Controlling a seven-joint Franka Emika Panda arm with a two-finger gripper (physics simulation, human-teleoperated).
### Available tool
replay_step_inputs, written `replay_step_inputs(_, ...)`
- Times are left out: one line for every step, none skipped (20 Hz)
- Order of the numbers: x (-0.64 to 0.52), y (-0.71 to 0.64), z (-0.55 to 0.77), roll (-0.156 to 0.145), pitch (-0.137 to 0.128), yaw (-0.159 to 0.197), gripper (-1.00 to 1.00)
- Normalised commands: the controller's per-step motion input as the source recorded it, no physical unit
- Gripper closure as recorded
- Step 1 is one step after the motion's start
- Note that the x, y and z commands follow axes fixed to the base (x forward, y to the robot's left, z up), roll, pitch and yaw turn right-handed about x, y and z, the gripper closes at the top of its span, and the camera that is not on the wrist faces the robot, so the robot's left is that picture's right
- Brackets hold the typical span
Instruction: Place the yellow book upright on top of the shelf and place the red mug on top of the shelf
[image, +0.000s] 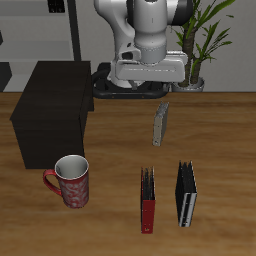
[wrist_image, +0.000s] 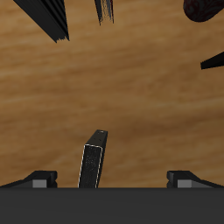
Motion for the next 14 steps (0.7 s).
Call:
replay_step_inputs(-0.07,0.04,-0.13,-0.044,-0.050,-0.046,-1.00)
replay_step_inputs(0.00,0.14,-0.19,0.010,0.027,-0.069,-1.00)
replay_step_inputs(0.03,0.14,-0.27,0.040,0.051,-0.034,-1.00)
replay_step_inputs(-0.04,0.14,-0.29,-0.113,-0.028,-0.021,-1.00)
replay_step_inputs(-0.07,0.17,-0.22,0.000,-0.048,0.026,-1.00)
replay_step_inputs(-0.02,0.07,-0.25,-0.022,0.033,-0.055,-1.00)
replay_step_inputs(-0.08,0.06,0.00,0.000,0.000,0.000,-1.00)
replay_step_inputs(-0.20,0.22,-0.24,-0.031,-0.024,0.034,-1.00)
replay_step_inputs(-0.18,0.24,-0.25,0.020,-0.085,0.078,-1.00)
replay_step_inputs(-0.13,0.11,-0.21,-0.021,-0.021,-0.009,-1.00)
replay_step_inputs(-0.12,0.19,-0.30,0.026,0.035,0.005,-1.00)
replay_step_inputs(-0.19,0.18,-0.19,-0.062,-0.122,0.096,-1.00)
replay_step_inputs(-0.12,0.23,-0.33,-0.041,-0.102,0.071,-1.00)
replay_step_inputs(-0.07,0.13,-0.32,0.024,0.080,-0.043,-1.00)
